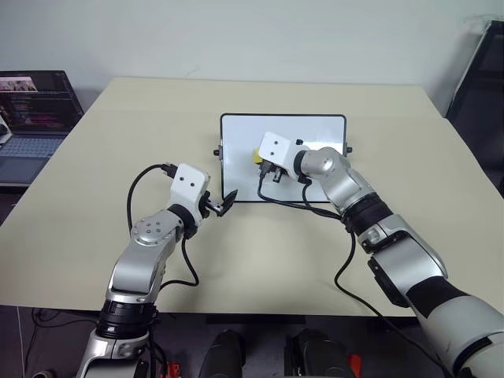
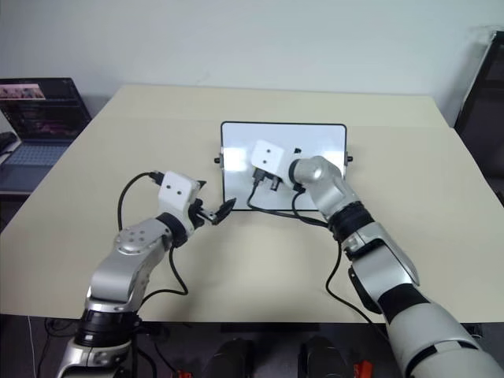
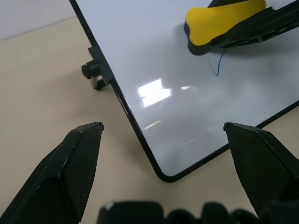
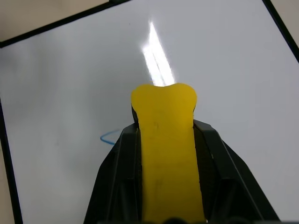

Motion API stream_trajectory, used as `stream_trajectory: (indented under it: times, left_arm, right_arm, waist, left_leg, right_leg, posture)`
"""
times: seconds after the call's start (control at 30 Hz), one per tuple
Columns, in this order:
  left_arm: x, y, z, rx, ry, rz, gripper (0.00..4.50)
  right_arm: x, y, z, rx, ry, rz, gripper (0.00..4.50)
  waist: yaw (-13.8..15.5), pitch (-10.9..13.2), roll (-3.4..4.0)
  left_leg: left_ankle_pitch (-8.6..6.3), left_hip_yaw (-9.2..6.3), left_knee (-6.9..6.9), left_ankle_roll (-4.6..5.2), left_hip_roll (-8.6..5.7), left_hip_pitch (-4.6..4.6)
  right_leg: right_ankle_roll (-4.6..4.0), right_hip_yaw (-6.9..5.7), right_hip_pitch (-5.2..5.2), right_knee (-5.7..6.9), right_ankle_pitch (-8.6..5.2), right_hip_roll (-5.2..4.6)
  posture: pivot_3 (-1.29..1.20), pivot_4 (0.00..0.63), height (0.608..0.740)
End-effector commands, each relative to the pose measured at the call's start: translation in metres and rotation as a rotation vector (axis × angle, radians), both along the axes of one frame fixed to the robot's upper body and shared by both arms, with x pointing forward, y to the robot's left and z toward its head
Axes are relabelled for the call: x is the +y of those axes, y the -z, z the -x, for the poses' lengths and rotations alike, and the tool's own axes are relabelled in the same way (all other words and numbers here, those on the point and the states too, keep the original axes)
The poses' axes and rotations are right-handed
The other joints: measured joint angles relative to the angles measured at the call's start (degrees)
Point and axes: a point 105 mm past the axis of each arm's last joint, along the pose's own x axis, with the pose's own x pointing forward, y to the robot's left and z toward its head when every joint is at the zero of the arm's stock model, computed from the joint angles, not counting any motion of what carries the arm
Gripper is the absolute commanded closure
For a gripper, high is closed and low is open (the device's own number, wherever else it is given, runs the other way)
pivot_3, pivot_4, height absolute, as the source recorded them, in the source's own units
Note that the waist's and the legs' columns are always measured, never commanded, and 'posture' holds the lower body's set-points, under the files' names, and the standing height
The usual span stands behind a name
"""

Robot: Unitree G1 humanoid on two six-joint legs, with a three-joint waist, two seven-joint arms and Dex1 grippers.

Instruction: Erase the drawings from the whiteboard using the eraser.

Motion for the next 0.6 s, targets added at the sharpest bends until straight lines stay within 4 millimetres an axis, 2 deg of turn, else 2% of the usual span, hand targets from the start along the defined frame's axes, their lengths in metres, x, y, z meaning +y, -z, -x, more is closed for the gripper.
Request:
stream_trajectory:
  times: [0.03,0.17,0.3,0.37,0.47,0.6]
  left_arm:
    - [-0.004,-0.009,0.000,-0.043,0.023,-0.006,0.00]
    - [-0.007,-0.009,0.000,-0.043,0.032,-0.004,0.00]
    - [-0.008,-0.009,0.001,-0.043,0.034,-0.004,0.00]
    - [-0.007,-0.010,0.002,-0.043,0.032,-0.005,0.00]
    - [-0.006,-0.010,0.003,-0.041,0.026,-0.005,0.00]
    - [-0.005,-0.009,0.004,-0.035,0.023,-0.004,0.00]
  right_arm:
    - [-0.014,-0.008,-0.006,-0.004,0.048,-0.033,3.38]
    - [-0.007,-0.024,-0.011,-0.072,0.059,-0.064,3.38]
    - [-0.002,-0.019,-0.010,-0.063,0.042,-0.049,3.38]
    - [0.000,-0.008,-0.007,-0.026,0.020,-0.021,3.38]
    - [-0.004,0.021,0.007,0.063,-0.050,0.067,3.38]
    - [-0.002,0.034,0.025,0.098,-0.140,0.122,3.38]
  waist:
    - [-0.02,0.00,0.00]
    - [-0.09,0.00,0.00]
    - [-0.18,0.00,0.00]
    - [-0.19,0.00,0.00]
    - [-0.19,-0.02,-0.02]
    - [-0.18,-0.02,-0.01]
  left_leg:
    - [0.00,0.00,0.01,0.00,0.00,0.00]
    - [0.01,0.01,0.01,0.00,0.00,0.04]
    - [0.01,0.03,0.00,0.00,0.01,0.05]
    - [0.01,0.04,0.00,-0.01,0.01,0.05]
    - [0.01,0.03,-0.01,0.00,0.01,0.05]
    - [0.01,0.02,0.00,0.00,0.01,0.06]
  right_leg:
    - [0.00,0.00,0.00,0.01,0.00,0.00]
    - [0.00,0.01,0.00,0.05,0.00,0.00]
    - [0.00,0.02,0.00,0.06,0.00,0.01]
    - [-0.01,0.03,0.00,0.05,0.00,0.01]
    - [-0.01,0.01,0.01,0.05,0.00,0.01]
    - [0.00,0.01,0.03,0.04,0.00,0.00]
  posture:
    - [0.00,0.150,0.740]
    - [0.00,0.150,0.740]
    - [0.00,0.150,0.740]
    - [0.00,0.150,0.740]
    - [0.00,0.150,0.740]
    - [0.00,0.150,0.740]
